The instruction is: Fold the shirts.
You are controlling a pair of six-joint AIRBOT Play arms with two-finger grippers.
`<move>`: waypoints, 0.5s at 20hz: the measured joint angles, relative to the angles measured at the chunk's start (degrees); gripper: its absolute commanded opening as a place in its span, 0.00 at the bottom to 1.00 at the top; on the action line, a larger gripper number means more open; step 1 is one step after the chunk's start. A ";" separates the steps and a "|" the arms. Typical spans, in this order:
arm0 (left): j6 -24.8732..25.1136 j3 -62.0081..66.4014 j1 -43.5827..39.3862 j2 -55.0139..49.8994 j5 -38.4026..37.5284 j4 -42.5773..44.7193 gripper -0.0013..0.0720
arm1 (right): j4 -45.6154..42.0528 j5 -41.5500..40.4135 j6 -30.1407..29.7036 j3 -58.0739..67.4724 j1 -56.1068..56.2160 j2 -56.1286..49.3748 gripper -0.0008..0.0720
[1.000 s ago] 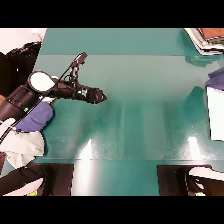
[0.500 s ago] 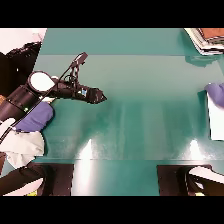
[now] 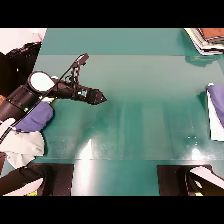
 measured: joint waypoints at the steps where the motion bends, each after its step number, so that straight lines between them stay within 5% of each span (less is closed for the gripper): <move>1: 0.02 0.00 0.00 0.00 0.00 0.00 0.05 | 3.50 0.02 0.04 -0.33 2.12 0.24 0.63; 8: 0.02 0.00 0.00 0.00 -0.76 -0.20 0.05 | 15.39 -0.74 0.11 -0.98 31.21 1.01 0.61; 9: 0.00 0.00 0.00 0.00 -0.83 -0.22 0.05 | 15.78 -1.36 0.11 -1.03 36.00 1.03 0.46; 10: 0.00 0.00 0.00 0.00 -0.83 -0.22 0.05 | 16.09 -1.70 0.11 -1.05 40.19 1.01 0.14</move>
